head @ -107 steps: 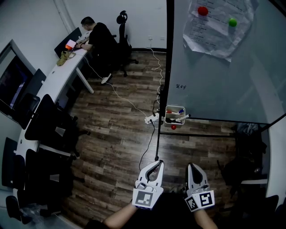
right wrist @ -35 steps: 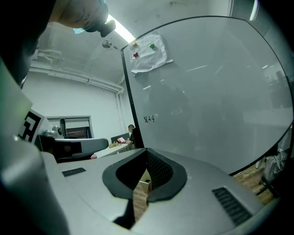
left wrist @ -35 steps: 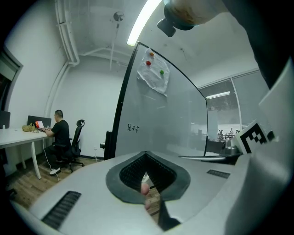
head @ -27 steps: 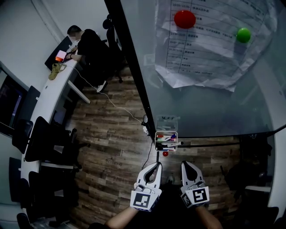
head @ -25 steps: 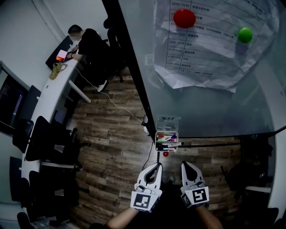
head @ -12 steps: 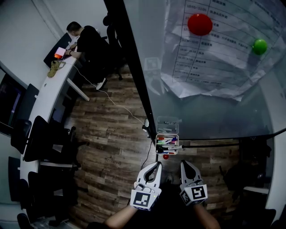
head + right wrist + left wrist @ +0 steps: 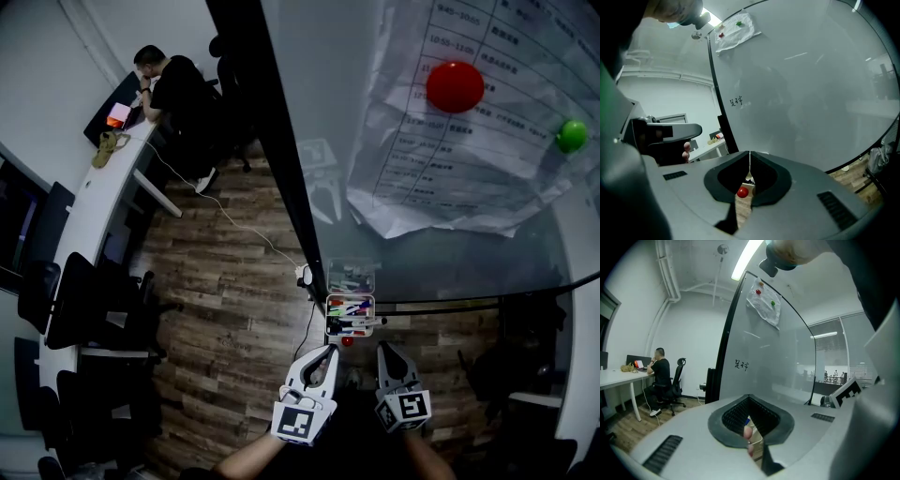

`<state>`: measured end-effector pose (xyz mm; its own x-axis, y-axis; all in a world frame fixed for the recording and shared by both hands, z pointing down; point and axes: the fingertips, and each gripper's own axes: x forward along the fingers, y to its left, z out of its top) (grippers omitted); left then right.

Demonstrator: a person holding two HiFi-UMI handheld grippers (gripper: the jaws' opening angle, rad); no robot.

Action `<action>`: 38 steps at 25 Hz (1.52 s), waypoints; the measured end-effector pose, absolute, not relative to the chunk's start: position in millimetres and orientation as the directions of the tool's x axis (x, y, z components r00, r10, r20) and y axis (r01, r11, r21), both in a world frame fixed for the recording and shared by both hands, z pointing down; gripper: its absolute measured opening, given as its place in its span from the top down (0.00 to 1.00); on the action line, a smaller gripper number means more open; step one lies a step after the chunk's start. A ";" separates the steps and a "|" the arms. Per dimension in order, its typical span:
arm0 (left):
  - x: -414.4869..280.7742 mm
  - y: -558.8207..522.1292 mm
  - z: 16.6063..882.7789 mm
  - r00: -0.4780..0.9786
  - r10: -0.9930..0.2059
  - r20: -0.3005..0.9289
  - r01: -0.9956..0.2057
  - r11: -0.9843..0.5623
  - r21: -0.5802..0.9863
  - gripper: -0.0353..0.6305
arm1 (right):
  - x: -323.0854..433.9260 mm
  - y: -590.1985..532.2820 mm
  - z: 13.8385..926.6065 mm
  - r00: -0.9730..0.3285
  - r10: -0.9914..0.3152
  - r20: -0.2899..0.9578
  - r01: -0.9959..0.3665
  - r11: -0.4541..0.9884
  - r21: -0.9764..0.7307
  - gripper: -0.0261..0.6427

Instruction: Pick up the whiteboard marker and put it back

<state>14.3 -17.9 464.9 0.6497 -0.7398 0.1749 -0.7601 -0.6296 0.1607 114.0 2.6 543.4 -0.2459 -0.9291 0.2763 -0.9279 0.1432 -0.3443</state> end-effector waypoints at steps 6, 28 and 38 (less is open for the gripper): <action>18.3 -28.1 471.6 0.660 -0.726 0.195 -0.751 -0.640 0.162 0.94 | 123.1 -6.1 563.4 -0.220 -0.925 0.310 -0.915 0.086 -0.394 0.91; 28.1 -50.4 484.0 0.678 -0.698 0.230 -0.735 -0.653 0.181 0.94 | 118.4 -49.4 583.8 -0.265 -0.889 0.374 -0.889 0.076 -0.451 0.78; 25.7 -53.5 487.2 0.667 -0.706 0.239 -0.745 -0.639 0.191 0.94 | 117.2 -54.1 584.3 -0.292 -0.889 0.353 -0.873 0.097 -0.478 0.78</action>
<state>25.7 -53.5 487.2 0.6667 -0.7058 0.2394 -0.7451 -0.6389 0.1913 117.2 -54.1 584.3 -0.2918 -0.8890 0.3530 -0.8729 0.0966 -0.4783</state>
